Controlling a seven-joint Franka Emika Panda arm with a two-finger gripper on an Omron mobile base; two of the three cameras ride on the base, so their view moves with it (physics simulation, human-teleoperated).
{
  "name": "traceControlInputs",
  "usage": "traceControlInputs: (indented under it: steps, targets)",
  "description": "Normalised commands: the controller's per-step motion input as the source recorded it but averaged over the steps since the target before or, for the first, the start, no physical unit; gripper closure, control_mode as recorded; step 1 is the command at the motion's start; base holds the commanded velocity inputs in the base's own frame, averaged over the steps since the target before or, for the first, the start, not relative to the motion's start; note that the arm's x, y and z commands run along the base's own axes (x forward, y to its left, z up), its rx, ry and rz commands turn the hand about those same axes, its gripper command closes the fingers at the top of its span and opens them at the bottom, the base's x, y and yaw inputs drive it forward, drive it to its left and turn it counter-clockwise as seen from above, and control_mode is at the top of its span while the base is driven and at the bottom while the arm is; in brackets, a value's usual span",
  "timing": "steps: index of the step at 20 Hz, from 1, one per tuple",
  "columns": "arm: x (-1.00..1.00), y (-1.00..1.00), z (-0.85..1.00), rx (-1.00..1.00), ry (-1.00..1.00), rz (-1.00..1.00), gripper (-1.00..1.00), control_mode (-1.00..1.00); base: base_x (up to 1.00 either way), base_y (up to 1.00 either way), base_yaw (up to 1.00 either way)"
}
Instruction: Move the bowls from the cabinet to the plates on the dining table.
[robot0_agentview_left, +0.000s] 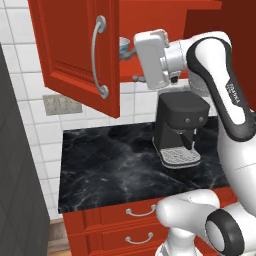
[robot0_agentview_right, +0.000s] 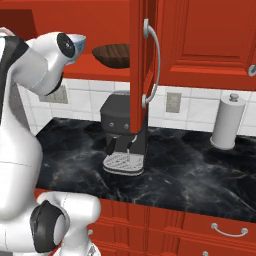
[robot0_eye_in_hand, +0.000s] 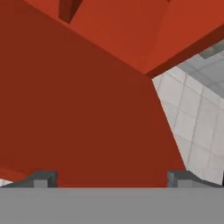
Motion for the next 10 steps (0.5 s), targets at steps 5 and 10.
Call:
traceControlInputs:
  steps: [5, 10]
  targets:
    - [-0.01, 0.25, 0.0, 0.04, 0.04, 0.33, -1.0, -1.0, 0.0, 0.0, 0.0]
    - [-0.01, 0.21, 0.0, 0.06, 0.05, 0.28, -1.0, -1.0, 0.0, 0.0, 0.0]
